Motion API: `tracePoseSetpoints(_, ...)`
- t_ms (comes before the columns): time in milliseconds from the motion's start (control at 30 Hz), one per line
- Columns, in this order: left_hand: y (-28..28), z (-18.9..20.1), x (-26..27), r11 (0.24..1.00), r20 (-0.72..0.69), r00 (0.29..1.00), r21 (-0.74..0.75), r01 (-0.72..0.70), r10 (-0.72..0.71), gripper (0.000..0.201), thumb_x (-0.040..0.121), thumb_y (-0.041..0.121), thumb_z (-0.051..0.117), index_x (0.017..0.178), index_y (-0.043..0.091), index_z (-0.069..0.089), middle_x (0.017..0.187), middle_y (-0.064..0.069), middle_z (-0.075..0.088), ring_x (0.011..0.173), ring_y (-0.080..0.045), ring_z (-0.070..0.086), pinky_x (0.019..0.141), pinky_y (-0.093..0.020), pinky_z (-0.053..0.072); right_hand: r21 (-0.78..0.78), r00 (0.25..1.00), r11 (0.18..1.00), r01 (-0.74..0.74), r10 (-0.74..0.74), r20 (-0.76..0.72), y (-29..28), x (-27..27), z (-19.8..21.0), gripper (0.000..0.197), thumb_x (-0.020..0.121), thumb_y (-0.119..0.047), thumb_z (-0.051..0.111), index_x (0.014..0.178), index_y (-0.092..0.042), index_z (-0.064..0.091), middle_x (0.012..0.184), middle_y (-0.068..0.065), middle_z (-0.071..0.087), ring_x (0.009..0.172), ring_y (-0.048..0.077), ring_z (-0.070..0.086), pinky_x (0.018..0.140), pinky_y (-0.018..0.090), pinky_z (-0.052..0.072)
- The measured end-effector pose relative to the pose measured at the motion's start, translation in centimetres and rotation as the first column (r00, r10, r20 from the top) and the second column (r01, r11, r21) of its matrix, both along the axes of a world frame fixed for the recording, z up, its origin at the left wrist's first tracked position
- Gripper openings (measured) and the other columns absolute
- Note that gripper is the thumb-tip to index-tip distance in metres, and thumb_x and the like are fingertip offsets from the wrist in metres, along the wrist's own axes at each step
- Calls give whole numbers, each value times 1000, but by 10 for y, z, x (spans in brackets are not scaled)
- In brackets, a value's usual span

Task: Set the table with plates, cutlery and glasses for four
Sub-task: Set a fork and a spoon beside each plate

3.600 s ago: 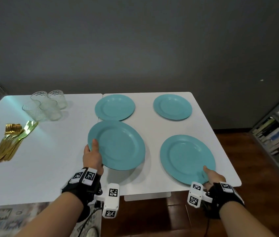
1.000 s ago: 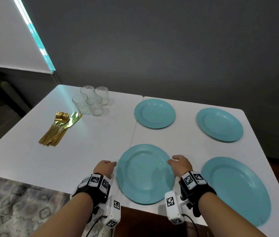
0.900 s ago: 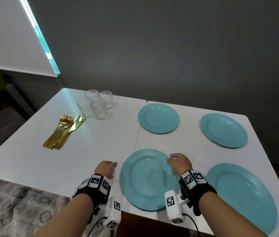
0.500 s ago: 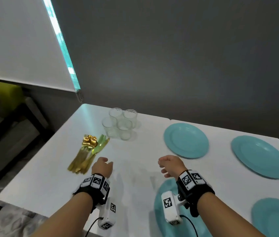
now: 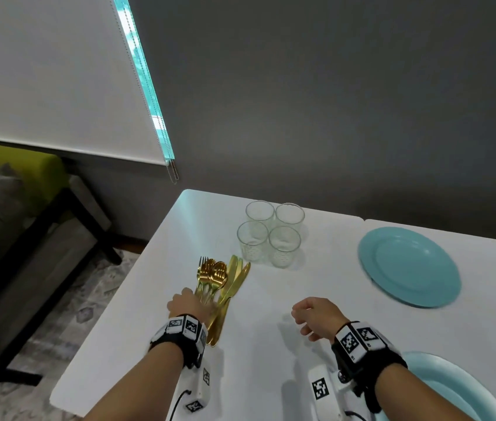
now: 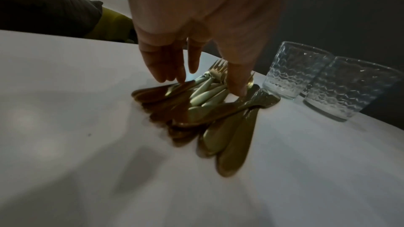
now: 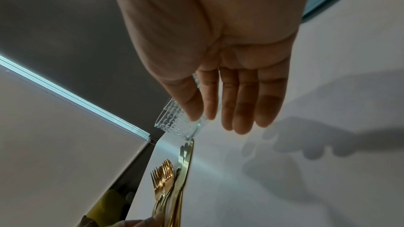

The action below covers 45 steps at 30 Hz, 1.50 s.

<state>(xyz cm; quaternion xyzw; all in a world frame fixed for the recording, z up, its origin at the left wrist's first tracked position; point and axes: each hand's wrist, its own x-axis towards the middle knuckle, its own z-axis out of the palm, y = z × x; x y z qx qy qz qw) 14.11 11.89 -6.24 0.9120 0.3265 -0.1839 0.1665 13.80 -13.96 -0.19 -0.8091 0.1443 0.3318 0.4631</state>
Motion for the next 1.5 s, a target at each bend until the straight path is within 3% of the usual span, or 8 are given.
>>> tracePoseSetpoints(333, 20, -9, 27, 986, -68, 997, -161, 34, -45, 30, 85, 28, 61, 102, 4, 62, 101, -11, 67, 96, -26, 65, 74, -27, 49, -52, 996, 997, 60, -63, -60, -2, -5, -11, 16, 90, -9, 55, 75, -14, 54, 71, 4, 53, 55, 15, 47, 50, 22, 40)
tracePoseSetpoints(633, 25, -1, 22, 991, -103, 988, -78, 110, -118, 32, 94, 24, 44, 116, 3, 54, 112, -11, 61, 109, -25, 59, 89, -29, 46, -35, 994, 994, 102, -103, -47, -2, -5, -12, 13, 88, -8, 57, 76, -13, 57, 71, 4, 55, 54, 16, 48, 47, 21, 40)
tracePoseSetpoints(800, 27, 17, 13, 960, 65, 994, -260, 103, -89, 17, 94, 15, 42, 104, 2, 47, 107, -19, 60, 97, -31, 57, 77, -32, 41, -34, 996, 996, 82, -83, -27, -2, -5, -8, 12, 87, -9, 58, 76, -14, 58, 72, 3, 56, 55, 15, 49, 48, 22, 39)
tracePoseSetpoints(967, -2, 59, 16, 830, 213, 966, -505, 238, -148, 16, 96, 19, 40, 105, 9, 50, 86, -6, 57, 74, -20, 56, 72, -34, 51, -11, 1000, 1000, 24, -24, 5, 10, -6, -1, 13, 89, -12, 58, 77, -18, 57, 74, 1, 56, 57, 14, 52, 52, 23, 42)
tracePoseSetpoints(1033, -21, 73, 13, 690, 234, 971, -697, 194, -37, 10, 95, 18, 44, 91, 10, 50, 75, -5, 55, 63, -21, 54, 73, -41, 53, 14, 999, 1000, 0, 0, 35, 16, -8, 4, 7, 90, -16, 58, 83, -18, 58, 77, -1, 58, 61, 13, 55, 55, 22, 44)
tracePoseSetpoints(1133, -55, 85, 3, 437, 186, 973, -893, 110, 135, 9, 95, 11, 49, 86, 8, 50, 68, -7, 54, 49, -17, 52, 57, -31, 51, 94, 996, 996, -1, -7, 84, 21, -13, 14, 7, 91, -24, 58, 93, -17, 60, 84, -1, 61, 65, 12, 58, 59, 22, 47)
tracePoseSetpoints(1300, -101, 83, -19, 343, 199, 980, -922, 180, 20, 22, 97, 8, 42, 79, 8, 54, 66, -7, 59, 50, -13, 54, 54, -24, 53, 151, 988, 988, 26, -48, 145, 9, -26, 24, 12, 91, -29, 58, 96, -19, 62, 87, -2, 63, 66, 12, 58, 60, 22, 46)
tracePoseSetpoints(1500, -136, 72, -42, 319, 191, 976, -923, 215, -105, 29, 99, 9, 38, 74, 10, 54, 62, -4, 57, 47, -9, 54, 52, -21, 51, 133, 981, 989, 73, -94, 167, -18, -49, 17, 16, 90, -21, 58, 75, -18, 63, 74, -5, 63, 63, 10, 56, 60, 23, 45)
